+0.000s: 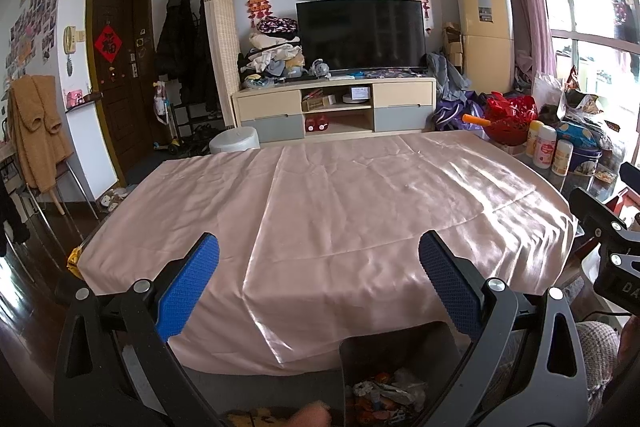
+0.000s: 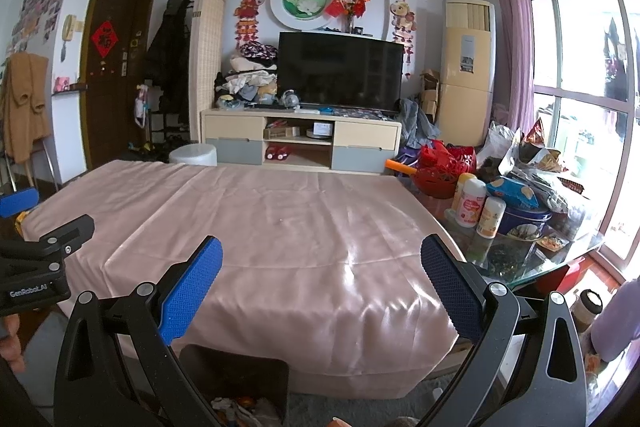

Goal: Collect trash

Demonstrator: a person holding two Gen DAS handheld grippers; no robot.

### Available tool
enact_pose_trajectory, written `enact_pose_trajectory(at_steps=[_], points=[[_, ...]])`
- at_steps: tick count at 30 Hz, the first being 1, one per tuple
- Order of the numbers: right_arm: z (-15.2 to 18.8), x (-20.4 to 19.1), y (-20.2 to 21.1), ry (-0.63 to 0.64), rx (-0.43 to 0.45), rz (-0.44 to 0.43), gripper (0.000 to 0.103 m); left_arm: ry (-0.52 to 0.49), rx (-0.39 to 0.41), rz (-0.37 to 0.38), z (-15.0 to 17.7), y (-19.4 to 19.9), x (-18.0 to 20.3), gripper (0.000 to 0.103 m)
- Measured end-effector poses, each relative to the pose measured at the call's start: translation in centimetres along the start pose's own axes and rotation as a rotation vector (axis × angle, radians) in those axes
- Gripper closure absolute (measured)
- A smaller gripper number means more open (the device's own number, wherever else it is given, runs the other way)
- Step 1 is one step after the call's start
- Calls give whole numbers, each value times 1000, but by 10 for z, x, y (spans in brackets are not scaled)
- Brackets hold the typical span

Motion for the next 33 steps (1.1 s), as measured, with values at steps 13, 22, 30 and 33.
enact_pose_trajectory(at_steps=[13, 22, 30, 33], points=[[4, 7, 0, -4, -5, 7, 3, -9, 10, 15, -2, 3, 8, 8], [4, 8, -1, -4, -8, 9, 3, -2, 14, 32, -1, 4, 9, 8], [6, 8, -7, 6, -20, 11, 3, 12, 4, 55, 0, 1, 6, 8], [7, 7, -9, 9, -24, 11, 3, 16, 4, 55, 0, -1, 5, 8]])
Point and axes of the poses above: each gripper's, at about its wrist camera, not at the fingertips, and y roughly against the way its jaws point, x to its right, z to its underside, the point moved 8 cm from there along -y, roughly the way its jaws point, and after that the axes turned 6 degrees about -x, right-handed, at the moved point
